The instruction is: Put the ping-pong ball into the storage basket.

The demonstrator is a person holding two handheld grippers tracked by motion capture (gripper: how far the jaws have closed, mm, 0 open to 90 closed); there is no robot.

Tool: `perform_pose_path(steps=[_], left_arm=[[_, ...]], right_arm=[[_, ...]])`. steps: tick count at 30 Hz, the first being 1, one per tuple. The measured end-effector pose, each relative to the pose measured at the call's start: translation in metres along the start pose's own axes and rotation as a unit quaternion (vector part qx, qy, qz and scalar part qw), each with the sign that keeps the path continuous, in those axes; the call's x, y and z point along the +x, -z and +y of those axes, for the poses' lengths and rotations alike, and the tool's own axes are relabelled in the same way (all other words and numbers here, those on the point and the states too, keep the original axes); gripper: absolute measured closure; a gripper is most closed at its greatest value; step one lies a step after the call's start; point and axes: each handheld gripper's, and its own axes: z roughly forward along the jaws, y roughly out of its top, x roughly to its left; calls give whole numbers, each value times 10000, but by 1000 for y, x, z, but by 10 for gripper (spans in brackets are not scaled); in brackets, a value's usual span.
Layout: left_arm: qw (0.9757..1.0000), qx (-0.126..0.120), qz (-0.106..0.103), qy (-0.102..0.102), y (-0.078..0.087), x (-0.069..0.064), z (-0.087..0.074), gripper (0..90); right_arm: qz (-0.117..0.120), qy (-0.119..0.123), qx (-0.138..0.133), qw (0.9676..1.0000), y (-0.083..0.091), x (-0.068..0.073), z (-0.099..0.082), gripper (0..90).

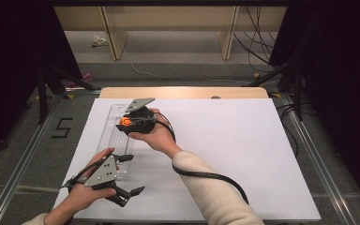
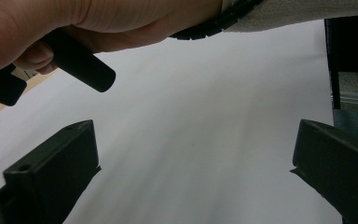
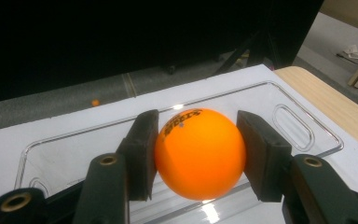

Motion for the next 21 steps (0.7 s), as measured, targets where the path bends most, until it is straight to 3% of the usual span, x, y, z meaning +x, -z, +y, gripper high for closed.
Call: perform_pose_path(steps=[21], left_arm=[[10000, -2, -8, -4, 0, 0, 0, 0]], right_arm=[[27, 2, 58, 10000, -10, 0, 2, 514]])
